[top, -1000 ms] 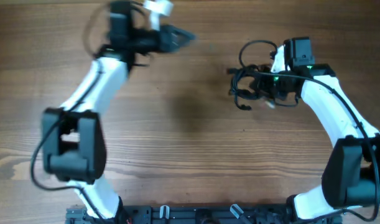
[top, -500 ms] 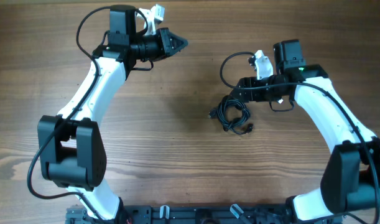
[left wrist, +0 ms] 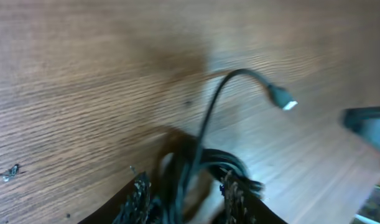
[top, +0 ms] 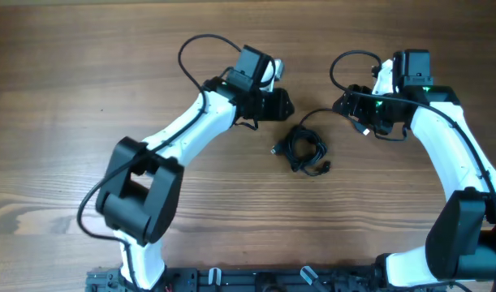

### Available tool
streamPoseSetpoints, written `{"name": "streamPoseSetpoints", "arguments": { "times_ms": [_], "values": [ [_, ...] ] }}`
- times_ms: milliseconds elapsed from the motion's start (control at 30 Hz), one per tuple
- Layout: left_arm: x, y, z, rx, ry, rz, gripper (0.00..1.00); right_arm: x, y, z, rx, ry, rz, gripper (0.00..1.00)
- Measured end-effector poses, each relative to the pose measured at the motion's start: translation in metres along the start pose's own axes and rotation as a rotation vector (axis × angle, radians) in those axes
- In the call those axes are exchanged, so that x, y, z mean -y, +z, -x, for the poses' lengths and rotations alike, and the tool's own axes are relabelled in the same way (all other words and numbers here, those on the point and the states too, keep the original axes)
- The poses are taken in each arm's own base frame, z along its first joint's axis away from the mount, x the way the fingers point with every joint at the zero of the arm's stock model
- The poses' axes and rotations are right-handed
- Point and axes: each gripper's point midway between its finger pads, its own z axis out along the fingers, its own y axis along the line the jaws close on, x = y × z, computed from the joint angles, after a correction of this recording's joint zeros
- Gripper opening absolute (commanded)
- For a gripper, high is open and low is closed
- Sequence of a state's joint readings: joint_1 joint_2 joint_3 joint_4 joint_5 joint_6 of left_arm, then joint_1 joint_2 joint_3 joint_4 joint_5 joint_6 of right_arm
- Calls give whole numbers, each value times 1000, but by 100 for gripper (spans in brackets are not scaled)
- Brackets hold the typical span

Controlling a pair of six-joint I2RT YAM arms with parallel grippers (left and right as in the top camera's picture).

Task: Untangle cables

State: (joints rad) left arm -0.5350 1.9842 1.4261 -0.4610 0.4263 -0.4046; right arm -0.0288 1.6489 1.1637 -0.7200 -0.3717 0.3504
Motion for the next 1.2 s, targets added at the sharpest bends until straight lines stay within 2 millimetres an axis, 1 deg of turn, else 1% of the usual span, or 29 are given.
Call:
{"name": "streamPoseSetpoints", "arguments": {
  "times_ms": [67, 133, 200, 267, 333, 367, 400, 433, 500, 567, 733, 867, 967, 1000, 1033, 1100, 1133, 1200],
  "values": [
    [-11, 17, -10, -37, -13, 31, 40, 0, 0, 0, 0, 0, 0, 83],
    [-15, 26, -17, -63, -18, 37, 40, 0, 0, 0, 0, 0, 0, 83],
    [-13, 30, -22, -79, -13, 35, 40, 0, 0, 0, 0, -3, 0, 84],
    [-6, 33, -31, -105, 8, 31, 40, 0, 0, 0, 0, -3, 0, 84],
    [-5, 34, -48, -162, 47, 42, 40, 0, 0, 0, 0, -3, 0, 84],
    [-4, 34, -54, -185, 74, 44, 37, 0, 0, 0, 0, -3, 0, 84],
    [-4, 35, -57, -194, 90, 45, 34, 0, 0, 0, 0, -3, 0, 84],
    [-6, 35, -58, -195, 114, 53, 28, 0, 0, 0, 0, -3, 0, 84],
    [-12, 38, -59, -196, 118, 72, 22, 0, 0, 0, 0, -3, 0, 84],
    [-17, 44, -62, -206, 112, 85, 20, 0, 0, 0, 0, -3, 0, 84],
    [-19, 45, -61, -200, 113, 90, 18, 0, 0, 0, 0, -3, 0, 84],
    [-19, 50, -57, -185, 116, 83, 4, 0, 0, -1, -2, -3, -1, 84],
    [-18, 50, -56, -182, 117, 81, 4, 1, 0, -1, -5, -1, -2, 84],
    [-18, 50, -56, -182, 117, 81, 4, 0, 0, -1, -5, -6, -1, 81],
    [-18, 50, -56, -182, 117, 81, 4, 0, 0, -1, -5, -15, -1, 81],
    [-20, 49, -54, -179, 104, 81, 4, -9, 0, -4, -18, -113, 46, 81],
    [-20, 47, -52, -173, 101, 80, 4, -15, 1, -6, -25, -148, 70, 77],
    [-24, 39, -42, -139, 88, 83, 4, -37, 2, -17, -52, -285, 165, 71]
  ]
}}
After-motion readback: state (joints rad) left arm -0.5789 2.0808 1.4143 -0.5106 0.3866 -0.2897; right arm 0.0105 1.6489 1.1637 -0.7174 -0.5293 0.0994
